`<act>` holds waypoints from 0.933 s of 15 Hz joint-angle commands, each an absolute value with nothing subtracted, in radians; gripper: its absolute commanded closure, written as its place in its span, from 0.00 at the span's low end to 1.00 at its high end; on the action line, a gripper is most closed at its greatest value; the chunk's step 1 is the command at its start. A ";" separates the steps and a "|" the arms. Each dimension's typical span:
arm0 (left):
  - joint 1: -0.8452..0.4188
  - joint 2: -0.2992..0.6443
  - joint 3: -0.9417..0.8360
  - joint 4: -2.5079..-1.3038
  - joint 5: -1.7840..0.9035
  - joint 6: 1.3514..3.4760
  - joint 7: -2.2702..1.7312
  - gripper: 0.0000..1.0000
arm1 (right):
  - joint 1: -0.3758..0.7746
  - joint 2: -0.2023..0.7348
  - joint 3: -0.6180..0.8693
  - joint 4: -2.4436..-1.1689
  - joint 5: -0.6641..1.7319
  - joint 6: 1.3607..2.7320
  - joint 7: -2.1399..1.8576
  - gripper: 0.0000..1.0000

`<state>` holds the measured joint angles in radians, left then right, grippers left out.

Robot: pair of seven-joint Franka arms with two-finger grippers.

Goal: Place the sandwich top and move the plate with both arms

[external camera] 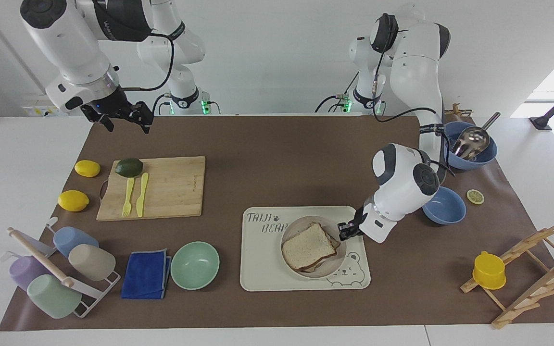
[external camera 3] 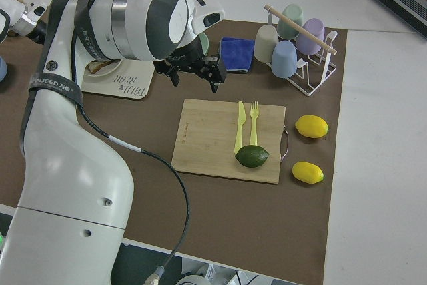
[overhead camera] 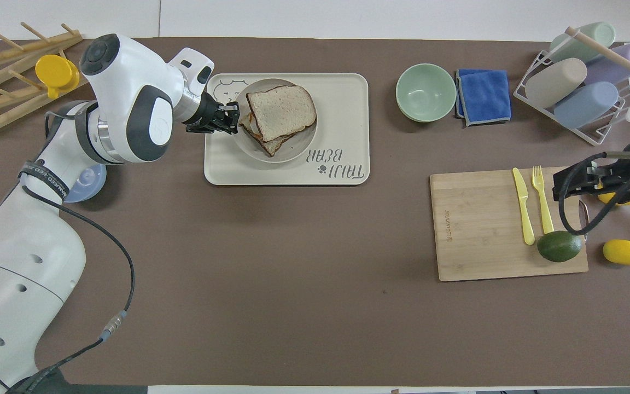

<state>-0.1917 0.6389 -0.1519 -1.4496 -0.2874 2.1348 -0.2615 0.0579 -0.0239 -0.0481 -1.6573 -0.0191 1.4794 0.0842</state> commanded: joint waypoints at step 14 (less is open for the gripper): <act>-0.175 0.517 -0.127 -1.485 -0.229 2.115 -0.235 0.00 | 0.041 -0.038 -0.038 -1.672 -0.009 1.473 0.057 0.00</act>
